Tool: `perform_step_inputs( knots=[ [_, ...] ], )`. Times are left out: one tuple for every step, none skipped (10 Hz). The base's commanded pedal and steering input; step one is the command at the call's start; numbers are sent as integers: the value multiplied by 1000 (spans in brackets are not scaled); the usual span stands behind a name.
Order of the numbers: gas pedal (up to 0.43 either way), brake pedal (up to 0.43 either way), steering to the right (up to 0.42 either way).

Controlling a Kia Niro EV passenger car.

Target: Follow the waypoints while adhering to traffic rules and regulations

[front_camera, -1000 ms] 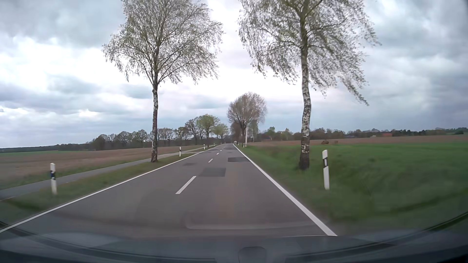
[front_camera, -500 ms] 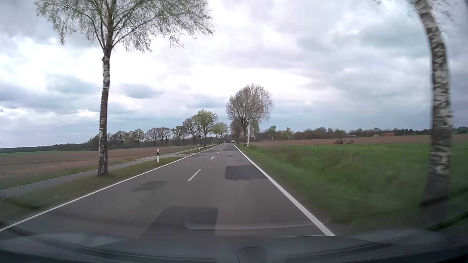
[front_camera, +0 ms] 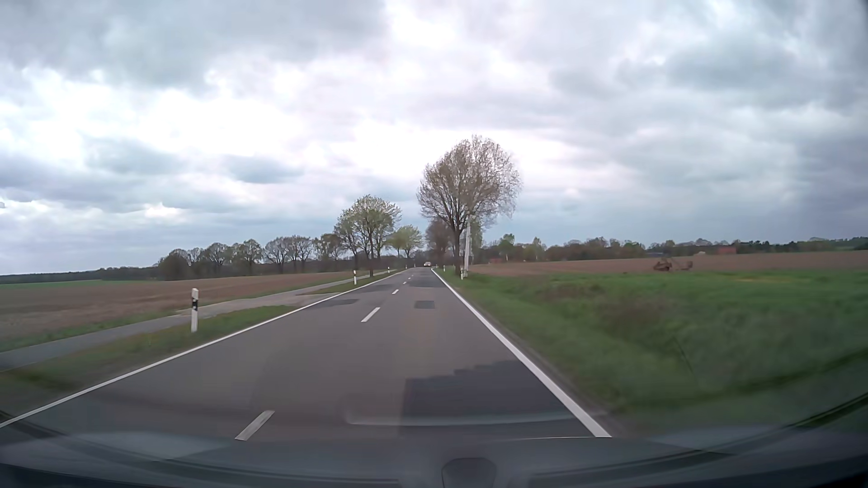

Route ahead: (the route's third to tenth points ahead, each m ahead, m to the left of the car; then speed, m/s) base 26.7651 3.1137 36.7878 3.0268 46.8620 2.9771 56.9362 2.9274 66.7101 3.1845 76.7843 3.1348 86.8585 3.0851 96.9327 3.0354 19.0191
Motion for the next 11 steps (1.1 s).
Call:
perform_step_inputs(
  knots=[
    [87,0,-4],
    [87,0,-4],
    [87,0,-4],
    [79,0,-4],
    [79,0,-4],
    [67,0,-4],
    [67,0,-4],
    [59,0,-4],
    [47,0,-4],
    [47,0,-4],
    [39,0,-4]
  ],
)
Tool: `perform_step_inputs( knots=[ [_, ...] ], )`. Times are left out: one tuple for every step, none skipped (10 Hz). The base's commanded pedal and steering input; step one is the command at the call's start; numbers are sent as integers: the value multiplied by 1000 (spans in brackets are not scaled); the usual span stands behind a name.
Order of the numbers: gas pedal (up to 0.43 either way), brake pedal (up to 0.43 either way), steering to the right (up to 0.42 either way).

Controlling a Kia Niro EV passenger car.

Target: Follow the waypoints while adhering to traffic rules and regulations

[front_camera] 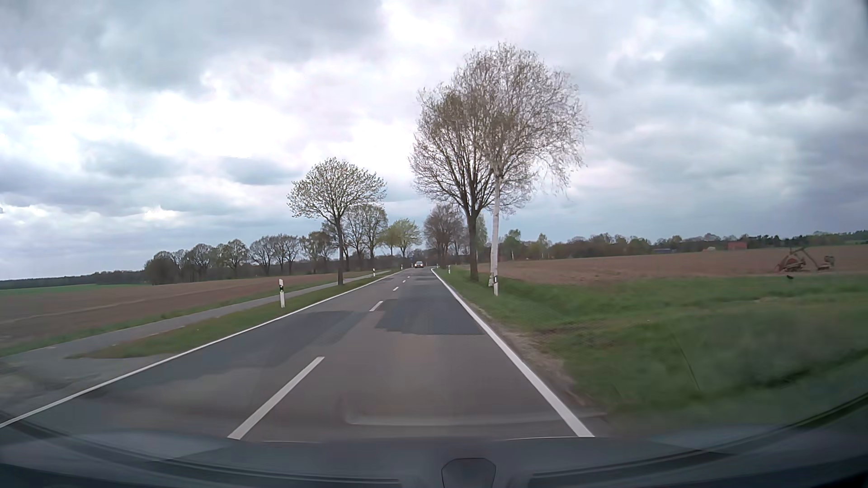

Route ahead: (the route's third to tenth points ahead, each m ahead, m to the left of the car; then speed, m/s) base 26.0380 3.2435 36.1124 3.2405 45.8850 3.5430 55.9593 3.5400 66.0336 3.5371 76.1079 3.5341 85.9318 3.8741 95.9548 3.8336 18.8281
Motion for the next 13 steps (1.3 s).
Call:
perform_step_inputs(
  knots=[
    [39,0,-5],
    [39,0,-5],
    [39,0,-6],
    [39,0,-6],
    [39,0,-8],
    [39,0,-10],
    [39,0,-10],
    [39,0,-9],
    [47,0,-9],
    [47,0,-8],
    [47,0,-6],
    [47,0,-3],
    [47,0,-3]
  ],
)
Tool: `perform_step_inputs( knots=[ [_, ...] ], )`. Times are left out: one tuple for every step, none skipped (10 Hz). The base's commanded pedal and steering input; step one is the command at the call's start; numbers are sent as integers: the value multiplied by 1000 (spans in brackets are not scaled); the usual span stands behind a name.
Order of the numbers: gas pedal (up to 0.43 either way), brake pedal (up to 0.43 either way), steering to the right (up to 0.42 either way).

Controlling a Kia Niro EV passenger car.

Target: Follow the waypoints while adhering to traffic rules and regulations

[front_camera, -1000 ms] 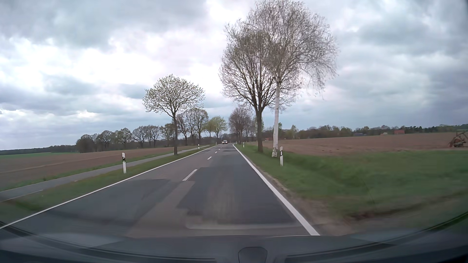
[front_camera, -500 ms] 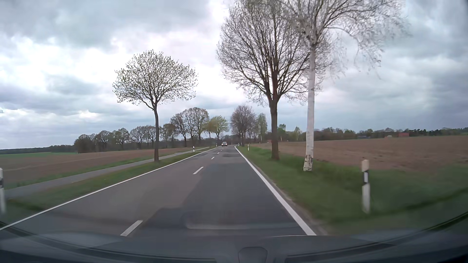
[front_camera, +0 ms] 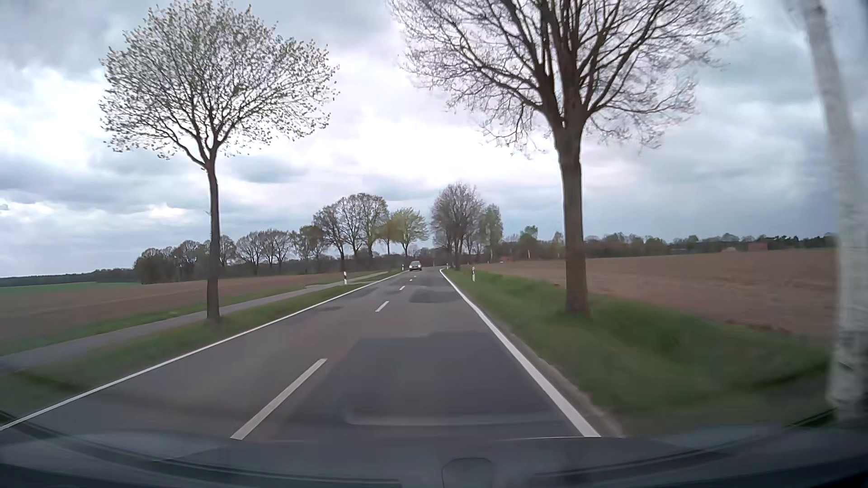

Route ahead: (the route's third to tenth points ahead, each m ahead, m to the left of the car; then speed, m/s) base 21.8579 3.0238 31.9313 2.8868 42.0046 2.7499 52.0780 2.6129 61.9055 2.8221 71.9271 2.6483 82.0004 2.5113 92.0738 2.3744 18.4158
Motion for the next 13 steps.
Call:
perform_step_inputs(
  knots=[
    [47,0,-2],
    [47,0,-1],
    [47,0,-1],
    [47,0,-1],
    [47,0,-2],
    [47,0,-1],
    [47,0,-2],
    [47,0,-2],
    [47,0,-2],
    [47,0,-3],
    [47,0,-3],
    [47,0,-3],
    [59,0,-4]
  ],
)
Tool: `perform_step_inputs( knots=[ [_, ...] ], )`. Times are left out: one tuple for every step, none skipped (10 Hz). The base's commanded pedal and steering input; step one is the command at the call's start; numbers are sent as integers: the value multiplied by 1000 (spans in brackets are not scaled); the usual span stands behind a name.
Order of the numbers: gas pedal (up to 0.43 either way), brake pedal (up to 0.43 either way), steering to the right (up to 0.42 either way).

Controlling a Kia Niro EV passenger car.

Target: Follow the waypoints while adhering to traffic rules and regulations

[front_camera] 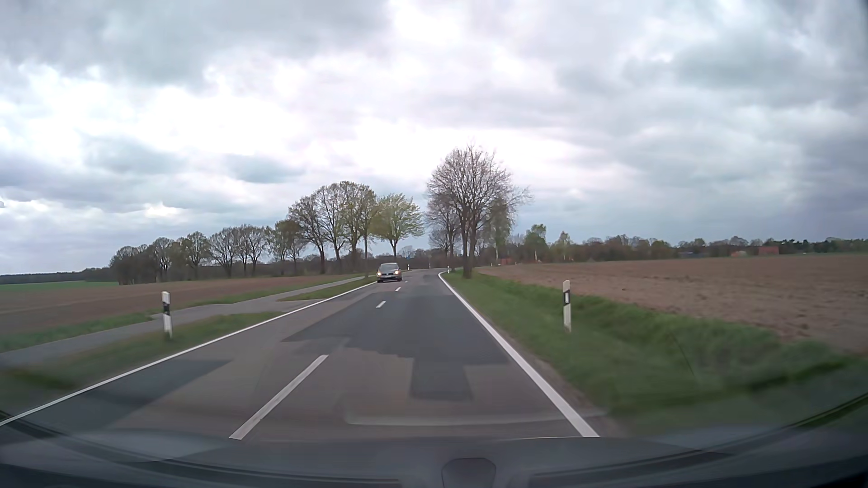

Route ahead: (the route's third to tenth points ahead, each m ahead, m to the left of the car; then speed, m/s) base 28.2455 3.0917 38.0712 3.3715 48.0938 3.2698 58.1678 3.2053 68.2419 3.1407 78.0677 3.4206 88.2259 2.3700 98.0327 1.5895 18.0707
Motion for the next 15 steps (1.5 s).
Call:
perform_step_inputs(
  knots=[
    [59,0,-4],
    [59,0,-4],
    [59,0,-4],
    [67,0,-4],
    [67,0,-4],
    [67,0,-4],
    [67,0,-4],
    [67,0,-5],
    [79,0,-6],
    [79,0,-8],
    [87,0,-9],
    [87,0,-9],
    [87,0,-9],
    [87,0,-9],
    [98,0,-9]
  ],
)
